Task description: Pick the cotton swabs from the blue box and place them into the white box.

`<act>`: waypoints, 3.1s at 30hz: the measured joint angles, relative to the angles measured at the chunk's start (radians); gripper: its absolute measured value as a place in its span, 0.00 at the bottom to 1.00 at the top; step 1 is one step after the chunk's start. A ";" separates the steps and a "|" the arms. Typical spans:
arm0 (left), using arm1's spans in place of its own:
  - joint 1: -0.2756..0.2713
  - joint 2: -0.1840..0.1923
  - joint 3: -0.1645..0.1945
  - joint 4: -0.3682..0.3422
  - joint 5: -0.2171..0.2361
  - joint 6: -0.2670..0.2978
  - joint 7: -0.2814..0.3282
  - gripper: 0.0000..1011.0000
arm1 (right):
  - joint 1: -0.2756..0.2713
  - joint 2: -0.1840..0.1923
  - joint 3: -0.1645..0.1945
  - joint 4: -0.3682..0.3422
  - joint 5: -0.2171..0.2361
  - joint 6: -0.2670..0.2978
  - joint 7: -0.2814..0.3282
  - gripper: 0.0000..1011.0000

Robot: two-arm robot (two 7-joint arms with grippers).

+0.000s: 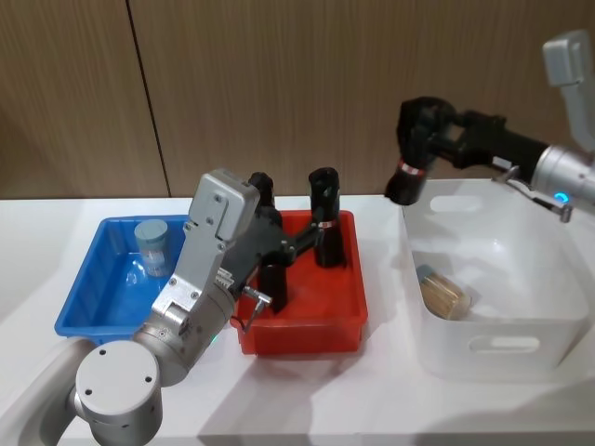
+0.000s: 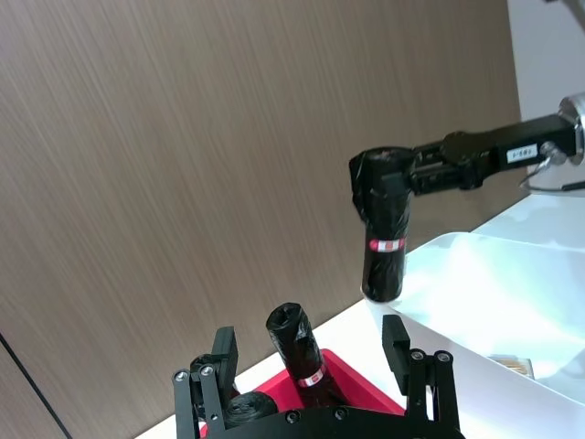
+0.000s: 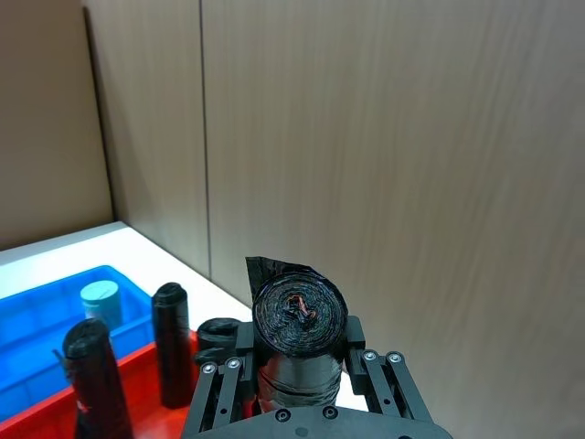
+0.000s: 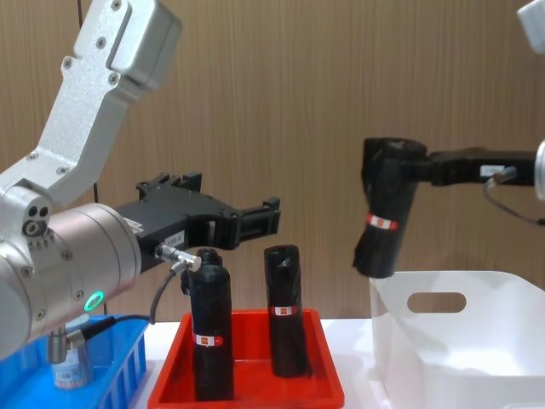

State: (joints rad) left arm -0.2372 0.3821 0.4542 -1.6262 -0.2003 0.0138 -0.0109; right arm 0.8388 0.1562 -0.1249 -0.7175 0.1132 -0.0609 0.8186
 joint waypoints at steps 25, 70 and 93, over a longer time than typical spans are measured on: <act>0.000 0.000 0.000 0.000 0.000 0.000 0.000 0.99 | -0.140 0.096 0.096 -0.248 -0.083 0.142 -0.009 0.54; 0.000 0.000 0.000 0.000 0.000 0.000 0.000 0.99 | -0.449 0.150 0.133 -0.619 -0.006 0.294 -0.031 0.99; 0.000 0.000 0.000 0.000 0.000 0.000 0.000 0.99 | -0.475 0.156 0.128 -0.659 0.016 0.300 -0.044 0.99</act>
State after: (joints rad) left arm -0.2371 0.3821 0.4542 -1.6262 -0.2004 0.0138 -0.0109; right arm 0.3636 0.3121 0.0027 -1.3762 0.1294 0.2392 0.7747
